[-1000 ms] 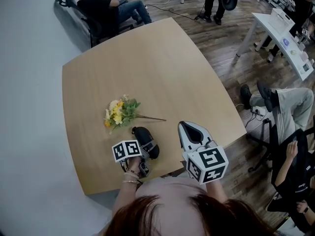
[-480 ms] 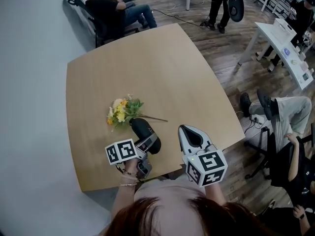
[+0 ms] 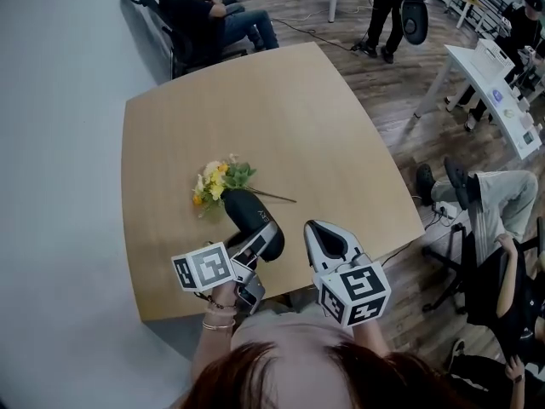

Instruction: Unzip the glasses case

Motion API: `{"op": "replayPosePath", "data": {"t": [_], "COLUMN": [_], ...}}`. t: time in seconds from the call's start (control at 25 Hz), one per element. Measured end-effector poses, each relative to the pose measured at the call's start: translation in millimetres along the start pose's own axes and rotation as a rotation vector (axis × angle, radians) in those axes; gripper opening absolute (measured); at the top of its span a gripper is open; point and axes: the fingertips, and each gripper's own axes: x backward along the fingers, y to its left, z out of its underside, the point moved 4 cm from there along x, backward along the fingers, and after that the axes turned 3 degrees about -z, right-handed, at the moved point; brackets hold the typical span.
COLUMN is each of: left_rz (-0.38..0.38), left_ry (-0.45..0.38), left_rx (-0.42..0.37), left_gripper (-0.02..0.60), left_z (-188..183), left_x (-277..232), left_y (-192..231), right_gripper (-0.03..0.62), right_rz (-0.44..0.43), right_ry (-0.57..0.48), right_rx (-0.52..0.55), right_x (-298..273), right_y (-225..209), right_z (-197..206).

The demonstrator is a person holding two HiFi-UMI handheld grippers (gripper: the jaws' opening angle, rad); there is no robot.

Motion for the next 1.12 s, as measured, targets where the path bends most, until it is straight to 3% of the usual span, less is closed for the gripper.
{"op": "replayPosePath", "data": {"t": [0.28, 0.48, 1.12], "left_rz": [0.059, 0.131, 0.241], "left_ry": [-0.074, -0.150, -0.284], "left_rx": [-0.019, -0.049, -0.085], "left_gripper": [0.253, 0.253, 0.253], "left_z": [-6, -21, -51], "left_x": [22, 35, 52], "left_y": [-11, -44, -71], "right_gripper": [0.012, 0.012, 0.012], "right_rz": [-0.040, -0.062, -0.167], "right_ry": [-0.014, -0.028, -0.070], "right_rx": [0.006, 0.016, 0.023], "right_x": [4, 10, 5], "right_y": [17, 26, 41], "right_z": [-2, -7, -15]}}
